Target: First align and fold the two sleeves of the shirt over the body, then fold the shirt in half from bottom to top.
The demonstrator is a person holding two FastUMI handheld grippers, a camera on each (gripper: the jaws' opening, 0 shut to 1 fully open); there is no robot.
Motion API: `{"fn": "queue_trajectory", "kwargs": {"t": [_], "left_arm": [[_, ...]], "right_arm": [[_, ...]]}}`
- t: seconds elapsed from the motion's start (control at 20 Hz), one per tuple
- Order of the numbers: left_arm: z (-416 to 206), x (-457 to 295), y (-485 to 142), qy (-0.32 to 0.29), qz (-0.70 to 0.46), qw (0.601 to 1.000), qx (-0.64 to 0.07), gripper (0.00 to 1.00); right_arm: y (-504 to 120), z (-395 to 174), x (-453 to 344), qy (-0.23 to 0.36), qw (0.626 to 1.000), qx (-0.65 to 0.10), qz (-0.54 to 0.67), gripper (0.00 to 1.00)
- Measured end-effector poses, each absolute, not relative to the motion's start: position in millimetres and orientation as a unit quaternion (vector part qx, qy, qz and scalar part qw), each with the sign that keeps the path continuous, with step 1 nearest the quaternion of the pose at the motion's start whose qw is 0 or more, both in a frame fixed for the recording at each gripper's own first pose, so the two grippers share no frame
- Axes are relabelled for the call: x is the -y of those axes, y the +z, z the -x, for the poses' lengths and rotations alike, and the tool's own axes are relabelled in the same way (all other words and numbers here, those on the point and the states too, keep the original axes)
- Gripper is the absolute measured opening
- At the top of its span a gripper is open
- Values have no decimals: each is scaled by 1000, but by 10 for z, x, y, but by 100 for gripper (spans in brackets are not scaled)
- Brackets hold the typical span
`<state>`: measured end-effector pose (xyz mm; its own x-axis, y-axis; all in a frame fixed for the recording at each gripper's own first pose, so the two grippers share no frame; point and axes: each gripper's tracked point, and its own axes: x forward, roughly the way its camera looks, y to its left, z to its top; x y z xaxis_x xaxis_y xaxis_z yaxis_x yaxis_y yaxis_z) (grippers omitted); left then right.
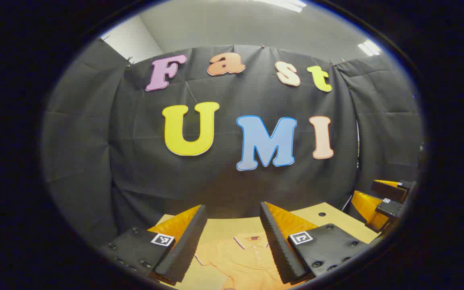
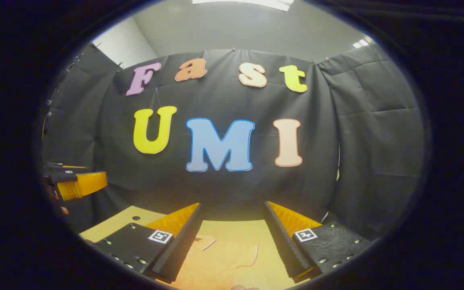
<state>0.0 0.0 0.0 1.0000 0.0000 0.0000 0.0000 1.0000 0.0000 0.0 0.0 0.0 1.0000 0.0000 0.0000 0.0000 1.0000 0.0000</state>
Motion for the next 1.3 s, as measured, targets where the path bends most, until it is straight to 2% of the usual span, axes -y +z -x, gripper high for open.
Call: {"fn": "queue_trajectory", "kwargs": {"t": [0.25,0.45,0.6,1.05,1.3], "left_arm": [[39,-31,-5,3,-2,1000,-2,88],[91,-56,-17,5,-7,1000,-4,88],[133,-96,-36,8,-7,1000,-6,88],[224,-337,-117,32,-8,999,-20,88],[239,-506,-138,55,-10,998,-28,88]], "right_arm": [[-56,-59,57,-4,1000,-7,-16,94],[-329,-212,67,6,999,-42,-4,94],[-590,-384,32,17,996,-79,-39,94],[-1837,-1064,296,-6,972,-222,-73,95],[-2634,-1370,544,-27,947,-309,-79,95]]}}
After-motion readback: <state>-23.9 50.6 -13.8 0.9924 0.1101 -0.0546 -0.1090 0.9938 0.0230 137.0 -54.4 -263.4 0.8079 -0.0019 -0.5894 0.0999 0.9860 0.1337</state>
